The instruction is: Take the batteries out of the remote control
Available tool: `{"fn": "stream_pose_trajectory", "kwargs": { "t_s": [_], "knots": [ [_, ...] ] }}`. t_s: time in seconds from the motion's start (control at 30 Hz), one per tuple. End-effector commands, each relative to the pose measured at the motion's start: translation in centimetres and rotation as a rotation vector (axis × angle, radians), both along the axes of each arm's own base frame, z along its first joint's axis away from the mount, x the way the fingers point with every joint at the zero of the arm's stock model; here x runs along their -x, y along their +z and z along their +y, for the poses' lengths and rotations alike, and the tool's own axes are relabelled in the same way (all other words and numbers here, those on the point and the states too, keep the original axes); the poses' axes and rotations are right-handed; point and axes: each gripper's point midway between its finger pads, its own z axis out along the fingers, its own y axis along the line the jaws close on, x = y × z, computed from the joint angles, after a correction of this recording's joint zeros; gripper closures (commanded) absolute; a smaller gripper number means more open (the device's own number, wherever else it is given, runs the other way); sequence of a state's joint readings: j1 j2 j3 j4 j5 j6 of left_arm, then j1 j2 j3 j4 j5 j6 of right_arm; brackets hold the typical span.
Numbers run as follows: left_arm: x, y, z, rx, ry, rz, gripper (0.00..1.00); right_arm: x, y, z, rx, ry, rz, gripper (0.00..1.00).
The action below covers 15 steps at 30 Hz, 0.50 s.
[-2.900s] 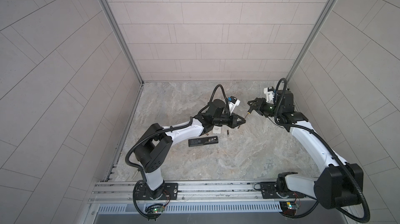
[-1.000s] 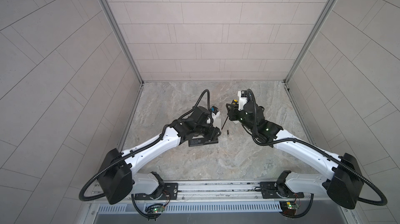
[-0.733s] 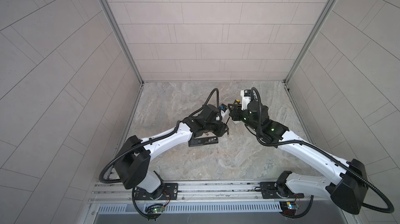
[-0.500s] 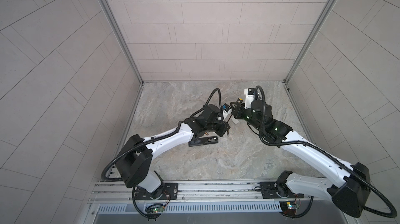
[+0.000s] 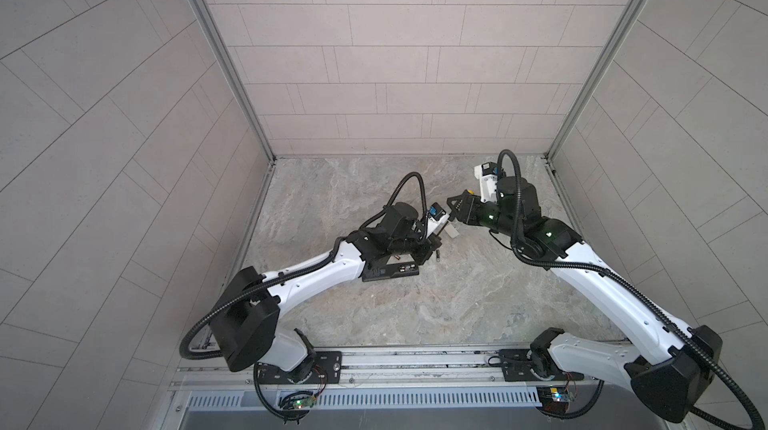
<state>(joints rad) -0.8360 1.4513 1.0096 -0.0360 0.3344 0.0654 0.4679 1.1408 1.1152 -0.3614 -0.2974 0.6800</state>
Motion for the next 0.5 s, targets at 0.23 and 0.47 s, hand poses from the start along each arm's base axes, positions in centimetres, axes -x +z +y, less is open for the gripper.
{"fn": "stream_pose_trajectory", "kwargs": {
  "t_s": [0.23, 0.47],
  "knots": [
    [-0.2, 2.0, 1.7, -0.105, -0.07, -0.197, 1.0, 3.1, -1.6, -0.3, -0.042, 0.22, 0.226, 0.58],
    [-0.1, 2.5, 1.4, -0.094, -0.079, -0.194, 1.0, 3.7, -2.3, 0.4, -0.054, 0.275, 0.272, 0.59]
  ]
}}
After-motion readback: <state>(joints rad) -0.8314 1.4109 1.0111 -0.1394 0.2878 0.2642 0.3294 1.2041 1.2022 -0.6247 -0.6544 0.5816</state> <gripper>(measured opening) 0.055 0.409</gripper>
